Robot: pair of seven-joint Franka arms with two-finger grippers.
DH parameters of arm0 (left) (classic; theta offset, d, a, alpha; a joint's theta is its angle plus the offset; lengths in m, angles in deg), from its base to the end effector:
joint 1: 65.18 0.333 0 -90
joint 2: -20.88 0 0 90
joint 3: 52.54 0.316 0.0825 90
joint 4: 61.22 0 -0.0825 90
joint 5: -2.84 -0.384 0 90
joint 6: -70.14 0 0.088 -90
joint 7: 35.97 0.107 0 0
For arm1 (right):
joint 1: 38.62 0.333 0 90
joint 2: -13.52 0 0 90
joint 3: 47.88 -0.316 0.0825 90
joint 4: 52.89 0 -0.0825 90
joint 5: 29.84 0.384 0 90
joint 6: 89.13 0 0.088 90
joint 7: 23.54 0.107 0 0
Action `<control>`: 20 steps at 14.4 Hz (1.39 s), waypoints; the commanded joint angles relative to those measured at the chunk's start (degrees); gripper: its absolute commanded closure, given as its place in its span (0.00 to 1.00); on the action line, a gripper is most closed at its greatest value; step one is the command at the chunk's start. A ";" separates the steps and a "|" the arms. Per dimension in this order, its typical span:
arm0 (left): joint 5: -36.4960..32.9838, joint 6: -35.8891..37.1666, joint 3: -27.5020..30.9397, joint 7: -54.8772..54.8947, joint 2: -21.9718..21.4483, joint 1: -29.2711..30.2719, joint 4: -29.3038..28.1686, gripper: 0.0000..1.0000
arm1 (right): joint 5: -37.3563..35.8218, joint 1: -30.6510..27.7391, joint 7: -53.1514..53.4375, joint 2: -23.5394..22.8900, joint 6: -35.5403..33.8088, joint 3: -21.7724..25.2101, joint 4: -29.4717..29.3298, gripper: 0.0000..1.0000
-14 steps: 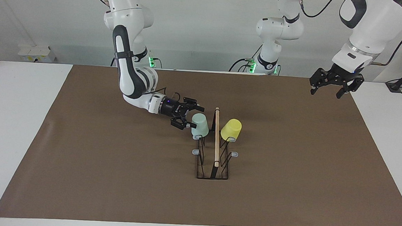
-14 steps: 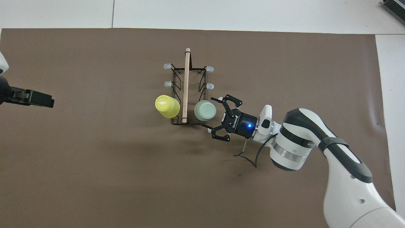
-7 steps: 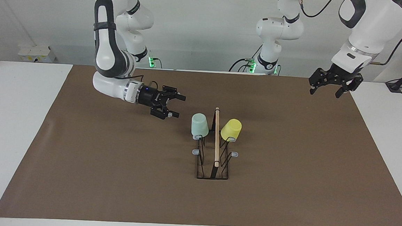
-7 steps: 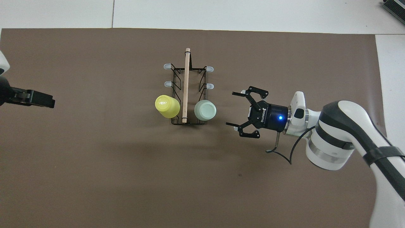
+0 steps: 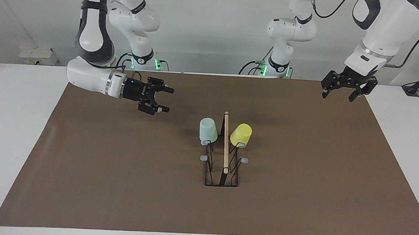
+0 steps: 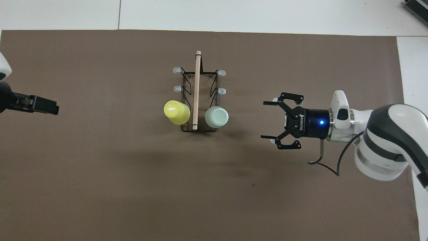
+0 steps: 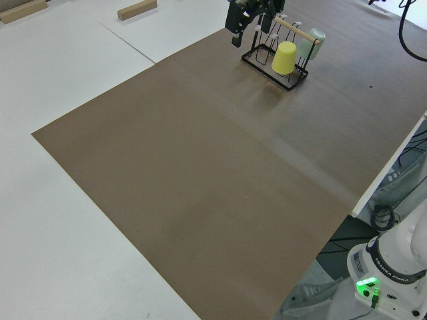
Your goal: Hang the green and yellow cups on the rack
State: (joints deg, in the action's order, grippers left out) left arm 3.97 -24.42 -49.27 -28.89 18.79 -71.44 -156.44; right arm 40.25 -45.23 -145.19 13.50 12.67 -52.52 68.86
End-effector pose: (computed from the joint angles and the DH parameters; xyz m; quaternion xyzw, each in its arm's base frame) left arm 0.5487 -0.0301 0.6084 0.9961 -0.0871 0.0128 0.0104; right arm 0.5313 0.0633 0.4349 -0.5894 -0.5901 -0.4029 0.3770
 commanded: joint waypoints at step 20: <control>-0.61 3.67 -0.20 -1.27 -2.12 0.90 -0.32 0.00 | -54.00 2.57 71.29 1.44 -2.41 -1.08 -15.40 0.00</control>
State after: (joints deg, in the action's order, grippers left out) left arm 3.97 -22.55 -49.18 -29.57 17.94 -71.05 -156.09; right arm -12.55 -41.68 -77.62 15.24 7.83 -53.37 53.51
